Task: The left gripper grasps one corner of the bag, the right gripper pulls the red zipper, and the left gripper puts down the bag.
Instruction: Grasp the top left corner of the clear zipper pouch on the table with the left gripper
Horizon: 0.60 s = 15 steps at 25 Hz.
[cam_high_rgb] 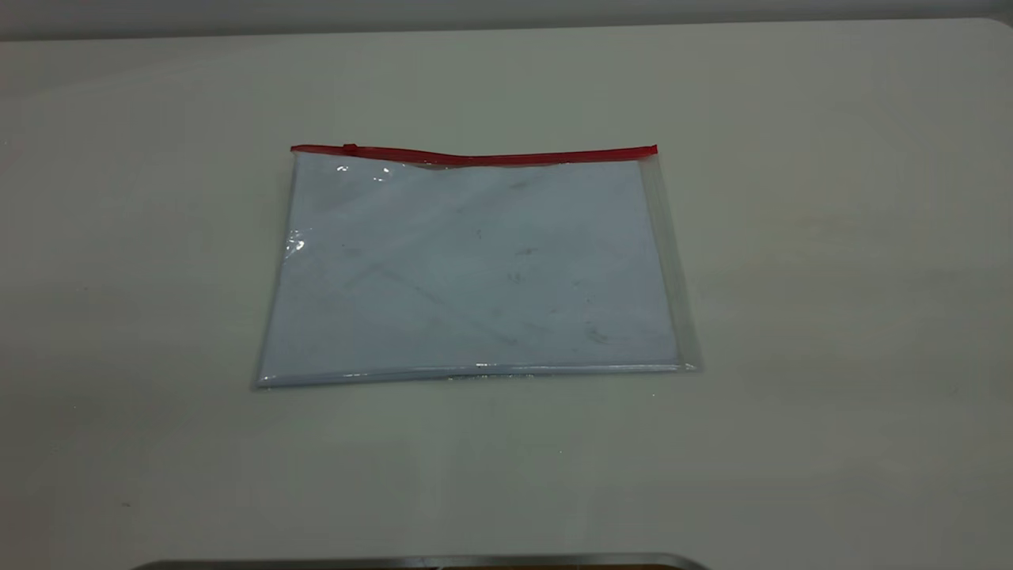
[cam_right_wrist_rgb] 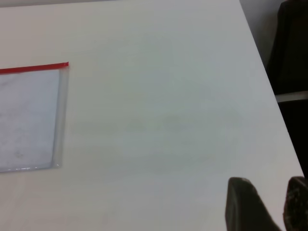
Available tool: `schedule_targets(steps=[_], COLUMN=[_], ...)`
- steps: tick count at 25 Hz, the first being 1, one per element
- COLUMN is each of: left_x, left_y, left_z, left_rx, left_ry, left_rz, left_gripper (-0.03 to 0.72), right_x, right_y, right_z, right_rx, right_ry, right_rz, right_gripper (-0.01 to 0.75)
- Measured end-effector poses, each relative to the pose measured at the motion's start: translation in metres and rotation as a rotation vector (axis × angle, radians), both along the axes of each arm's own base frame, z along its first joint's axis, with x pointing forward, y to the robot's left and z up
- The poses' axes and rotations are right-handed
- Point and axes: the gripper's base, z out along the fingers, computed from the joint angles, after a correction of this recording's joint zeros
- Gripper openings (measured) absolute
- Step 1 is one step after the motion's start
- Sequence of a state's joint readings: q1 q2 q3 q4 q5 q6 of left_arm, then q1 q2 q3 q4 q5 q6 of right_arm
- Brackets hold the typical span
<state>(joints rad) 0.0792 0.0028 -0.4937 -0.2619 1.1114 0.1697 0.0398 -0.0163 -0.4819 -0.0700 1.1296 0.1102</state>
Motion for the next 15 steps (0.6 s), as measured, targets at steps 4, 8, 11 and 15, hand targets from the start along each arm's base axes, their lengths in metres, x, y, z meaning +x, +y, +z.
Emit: schedule_targets(steps=[4, 8, 11, 15], left_x=[0.002, 0.002, 0.007, 0.030], left_y=[-0.002, -0.002, -0.002, 0.001], left_z=[0.003, 0.004, 0.008, 0.019], left_rx=[-0.029, -0.034, -0.042, -0.057], left_ry=[-0.036, -0.050, -0.082, -0.094], left_rz=[-0.009, -0.009, 0.000, 0.032], left_gripper=[0.467, 0.467, 0.467, 0.467], right_x=[0.000, 0.000, 0.000, 0.007], right_y=[0.000, 0.000, 0.000, 0.004], right_z=[0.000, 0.000, 0.000, 0.008], right_rx=[-0.001, -0.003, -0.002, 0.018], right_ry=[0.000, 0.000, 0.000, -0.018], right_rz=[-0.001, -0.002, -0.001, 0.033], right_gripper=[0.238, 0.238, 0.238, 0.241])
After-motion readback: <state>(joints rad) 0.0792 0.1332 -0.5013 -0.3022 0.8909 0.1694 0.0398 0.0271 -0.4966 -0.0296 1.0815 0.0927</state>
